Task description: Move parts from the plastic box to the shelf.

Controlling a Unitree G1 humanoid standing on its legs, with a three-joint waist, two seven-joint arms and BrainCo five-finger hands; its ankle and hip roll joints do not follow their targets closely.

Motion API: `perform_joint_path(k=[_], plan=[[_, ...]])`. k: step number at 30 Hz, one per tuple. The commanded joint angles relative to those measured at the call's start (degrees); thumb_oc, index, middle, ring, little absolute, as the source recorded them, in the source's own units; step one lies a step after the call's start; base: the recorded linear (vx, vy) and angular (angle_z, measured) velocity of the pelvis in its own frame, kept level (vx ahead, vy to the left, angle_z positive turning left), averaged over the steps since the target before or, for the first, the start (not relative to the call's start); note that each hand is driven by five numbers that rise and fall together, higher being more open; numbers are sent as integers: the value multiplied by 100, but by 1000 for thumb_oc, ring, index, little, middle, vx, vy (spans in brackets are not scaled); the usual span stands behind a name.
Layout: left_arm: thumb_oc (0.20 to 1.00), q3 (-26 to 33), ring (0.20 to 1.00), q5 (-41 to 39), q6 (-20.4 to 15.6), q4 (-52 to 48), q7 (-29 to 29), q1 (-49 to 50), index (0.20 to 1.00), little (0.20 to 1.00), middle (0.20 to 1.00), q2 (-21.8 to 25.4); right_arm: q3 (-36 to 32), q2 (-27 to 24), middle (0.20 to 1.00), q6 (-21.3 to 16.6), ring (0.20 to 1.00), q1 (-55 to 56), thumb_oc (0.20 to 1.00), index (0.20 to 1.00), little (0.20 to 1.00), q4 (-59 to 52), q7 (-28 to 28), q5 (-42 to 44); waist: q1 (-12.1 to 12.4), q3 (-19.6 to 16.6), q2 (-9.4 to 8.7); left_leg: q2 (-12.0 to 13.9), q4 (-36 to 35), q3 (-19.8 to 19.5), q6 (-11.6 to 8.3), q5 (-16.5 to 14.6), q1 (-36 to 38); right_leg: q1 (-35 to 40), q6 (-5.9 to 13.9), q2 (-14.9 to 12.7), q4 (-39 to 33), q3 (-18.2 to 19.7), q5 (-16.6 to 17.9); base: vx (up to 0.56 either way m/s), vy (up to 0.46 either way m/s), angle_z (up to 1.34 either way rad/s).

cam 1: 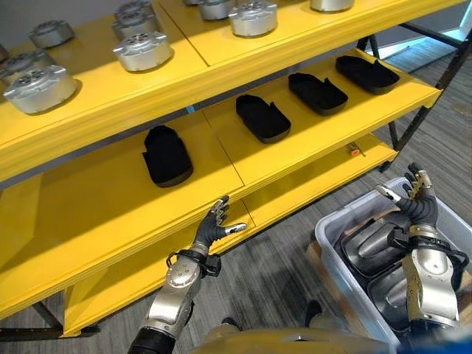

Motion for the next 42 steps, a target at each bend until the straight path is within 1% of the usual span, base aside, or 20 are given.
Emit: perform_joint_path(k=[1, 2, 3, 4, 9, 11, 14, 19, 23, 24, 31, 33, 34, 35, 36, 38, 39, 40, 41, 42], plan=[[1000, 213, 1000, 0, -298, -202, 70, -372, 1000, 1000, 1000, 119, -106, 10, 1000, -458, 1000, -230, 1000, 1000, 1000, -653, -131, -190, 180, 416, -369, -283, 530, -1468, -106, 144, -681, 375, 75, 134, -151, 221, -111, -91, -161, -124], [1000, 273, 1000, 18, -315, -248, 117, -365, 1000, 1000, 1000, 130, -18, 2, 1000, -481, 1000, -248, 1000, 1000, 1000, -614, -135, -196, 301, 489, -405, -618, 712, -2041, -30, 57, -920, 338, 80, 133, -151, 390, -46, -64, -131, -123], [1000, 351, 1000, 23, -310, -314, 140, -292, 1000, 1000, 1000, 166, 35, -38, 1000, -478, 1000, -265, 1000, 1000, 1000, -579, -106, -208, 348, 513, -417, -864, 648, -2311, 61, -186, -962, 308, 74, 144, -151, 559, 9, -52, -116, -125], [1000, 426, 1000, 15, -299, -359, 175, -195, 1000, 1000, 1000, 182, 80, -53, 1000, -492, 1000, -208, 1000, 1000, 1000, -613, -77, -176, 435, 554, -412, -1144, 572, -2526, 112, -233, -1060, 279, 81, 167, -151, 674, 71, -9, -84, -117], [1000, 521, 1000, 11, -306, -327, 209, 28, 1000, 1000, 1000, 129, 184, -129, 1000, -482, 1000, -193, 1000, 1000, 1000, -519, -5, -72, 670, 677, -360, -2052, 370, -3252, 117, 231, -1997, 171, 25, 319, -151, 1165, 306, 17, -35, -81], [1000, 536, 1000, 36, -319, -292, 224, 45, 1000, 1000, 1000, 117, 269, -144, 1000, -496, 1000, -254, 1000, 1000, 1000, -463, -7, -75, 742, 753, -308, -2176, 333, -3309, 80, 338, -2149, 172, 38, 415, -151, 1419, 365, 5, 3, -98], [1000, 531, 1000, -34, -338, -318, 247, 84, 1000, 1000, 1000, 13, 350, -79, 1000, -508, 1000, -302, 1000, 1000, 1000, -430, 18, -103, 750, 648, -201, -2091, -90, -3317, 161, 429, -1743, 113, 103, 573, -151, 1859, 390, 55, 78, -154], [1000, 493, 1000, -72, -325, -254, 267, -36, 1000, 1000, 1000, 3, 310, -16, 1000, -486, 1000, -253, 1000, 1000, 1000, -500, 74, -128, 668, 471, -261, -1979, -395, -3012, 235, 362, -1336, 65, 125, 530, -151, 2014, 369, 81, 73, -47], [1000, 503, 1000, -73, -320, -233, 277, -132, 1000, 1000, 1000, -2, 345, 18, 1000, -468, 1000, -323, 1000, 1000, 1000, -490, 85, -126, 656, 384, -316, -1940, -441, -2755, 341, 216, -1187, 68, 148, 496, -151, 2244, 335, 95, 98, -48], [1000, 537, 1000, -54, -326, -188, 309, -194, 1000, 1000, 1000, 4, 423, 19, 1000, -467, 1000, -388, 1000, 1000, 1000, -501, 111, -142, 666, 361, -355, -1948, -357, -2584, 415, 68, -1123, 110, 170, 461, -151, 2418, 318, 100, 114, -28], [1000, 632, 1000, 24, -334, -200, 399, -312, 1000, 1000, 1000, -68, 601, 57, 1000, -469, 1000, -538, 1000, 1000, 1000, -503, 127, -212, 706, 393, -391, -1919, -266, -2156, 510, -213, -1013, 104, 269, 368, -151, 2778, 311, 60, 103, -41], [1000, 692, 1000, 55, -339, -243, 429, -307, 1000, 1000, 1000, -75, 744, 114, 1000, -494, 1000, -623, 1000, 1000, 1000, -482, 143, -204, 801, 389, -411, -1859, -293, -1957, 510, -253, -1011, 78, 340, 299, -106, 2608, 326, 53, 18, -79], [1000, 816, 1000, 38, -351, -319, 437, -207, 1000, 1000, 1000, -30, 1016, 261, 1000, -553, 1000, -836, 1000, 1000, 1000, -296, 186, -60, 1197, 372, -340, -1493, -423, -1525, 349, -297, -762, -59, 593, -425, 188, 636, 373, 36, -89, -103], [1000, 817, 1000, 37, -350, -321, 436, -207, 1000, 1000, 1000, -29, 1016, 261, 1000, -555, 1000, -838, 1000, 1000, 1000, -294, 186, -60, 1184, 367, -342, -1495, -426, -1537, 349, -285, -773, -63, 591, -425, 182, 623, 380, 74, -198, -227], [1000, 779, 1000, -13, -349, -220, 407, -265, 1000, 1000, 1000, 27, 1077, 289, 1000, -500, 1000, -896, 1000, 1000, 1000, -169, 195, -13, 1154, 332, -333, -1317, -524, -1525, 266, -252, -693, -174, 606, -720, 223, 181, 516, 66, -122, -189], [1000, 716, 1000, 4, -345, -87, 449, -424, 1000, 1000, 1000, 33, 1041, 332, 1000, -458, 1000, -862, 1000, 1000, 1000, -213, 182, -54, 1049, 379, -342, -1294, -511, -1609, 251, -255, -663, -354, 616, -832, 242, 389, 609, 70, -95, -30], [1000, 667, 1000, 38, -355, -26, 489, -489, 1000, 1000, 1000, 33, 1028, 344, 1000, -446, 1000, -822, 1000, 1000, 1000, -267, 160, -103, 968, 426, -350, -1303, -485, -1686, 260, -276, -659, -443, 630, -882, 272, 629, 640, 31, -64, 60], [1000, 652, 1000, 47, -346, 39, 510, -538, 1000, 1000, 1000, 10, 1004, 347, 1000, -430, 1000, -755, 1000, 1000, 1000, -328, 156, -110, 931, 440, -400, -1316, -417, -1700, 255, -289, -678, -376, 623, -851, 295, 734, 590, 25, -162, 47], [1000, 563, 1000, 104, -371, 170, 500, -573, 1000, 1000, 1000, -32, 978, 318, 1000, -439, 1000, -623, 1000, 1000, 1000, -348, 199, -70, 898, 422, -531, -1337, -436, -1717, 232, -283, -630, -290, 582, -770, -21, 658, 613, 7, -176, 46], [1000, 544, 1000, 119, -367, 171, 454, -547, 1000, 1000, 1000, -52, 950, 300, 1000, -436, 1000, -568, 1000, 1000, 1000, -375, 230, -35, 889, 401, -552, -1333, -461, -1722, 213, -256, -616, -200, 598, -757, -141, 541, 644, 1, -204, 22]])
